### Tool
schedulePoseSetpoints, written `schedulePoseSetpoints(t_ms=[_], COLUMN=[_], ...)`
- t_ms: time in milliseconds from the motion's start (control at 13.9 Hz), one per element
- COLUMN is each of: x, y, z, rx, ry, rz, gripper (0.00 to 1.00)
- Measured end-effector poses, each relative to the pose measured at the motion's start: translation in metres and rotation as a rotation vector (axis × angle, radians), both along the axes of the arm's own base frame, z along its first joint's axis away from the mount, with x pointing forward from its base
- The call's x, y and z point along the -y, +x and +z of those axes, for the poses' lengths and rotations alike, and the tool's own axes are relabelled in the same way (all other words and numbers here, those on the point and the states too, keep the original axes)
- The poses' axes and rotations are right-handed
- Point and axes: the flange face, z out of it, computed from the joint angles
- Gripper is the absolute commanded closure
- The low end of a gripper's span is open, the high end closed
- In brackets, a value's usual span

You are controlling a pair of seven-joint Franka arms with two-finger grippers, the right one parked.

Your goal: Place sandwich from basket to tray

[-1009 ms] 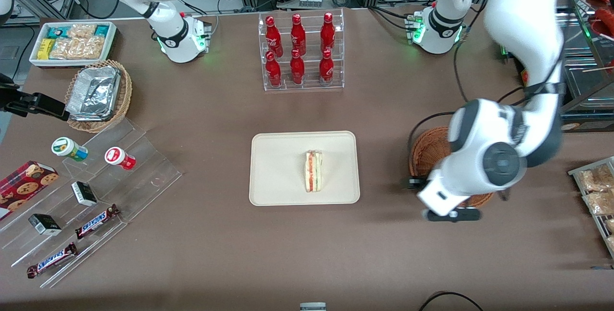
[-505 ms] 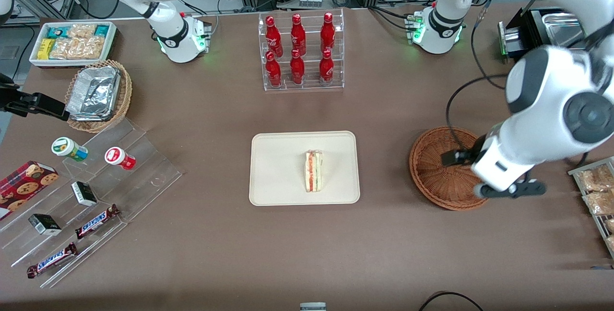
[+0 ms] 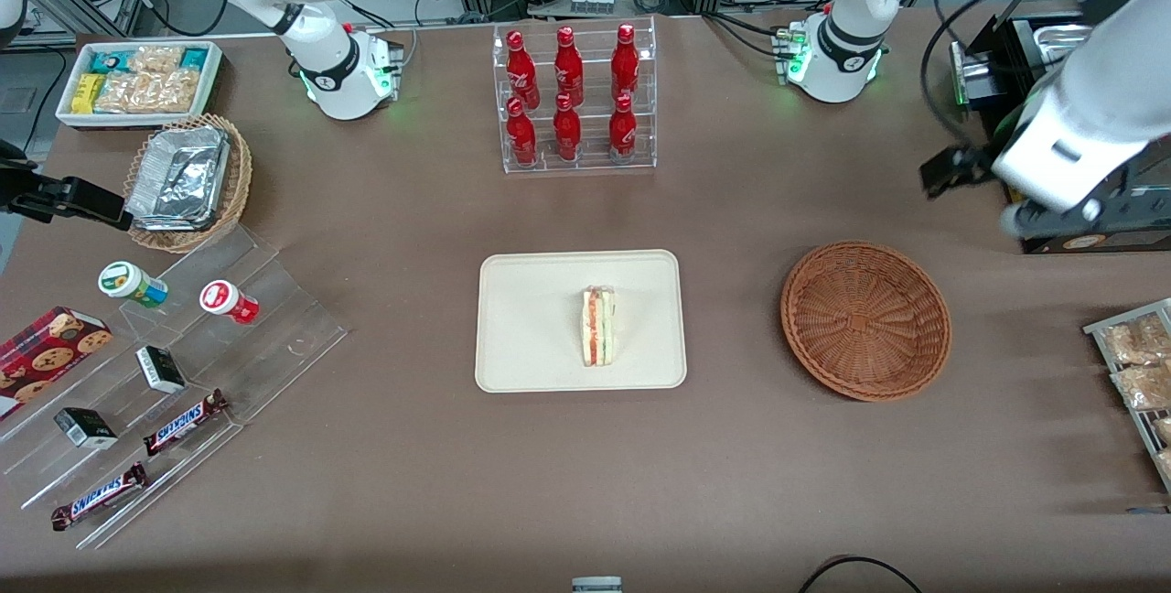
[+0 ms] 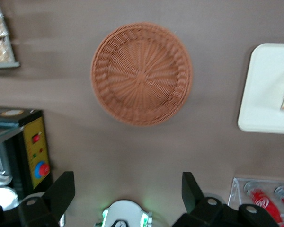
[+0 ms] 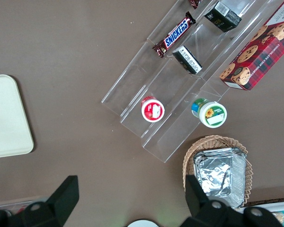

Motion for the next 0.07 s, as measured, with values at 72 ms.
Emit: schedulePoseSetpoints(t_ms=[72], x=[-0.0087], y=[-0.0091], z=[0.0036], rx=[0.001], ry=[0.002], rz=[0.004], gripper=[0.0])
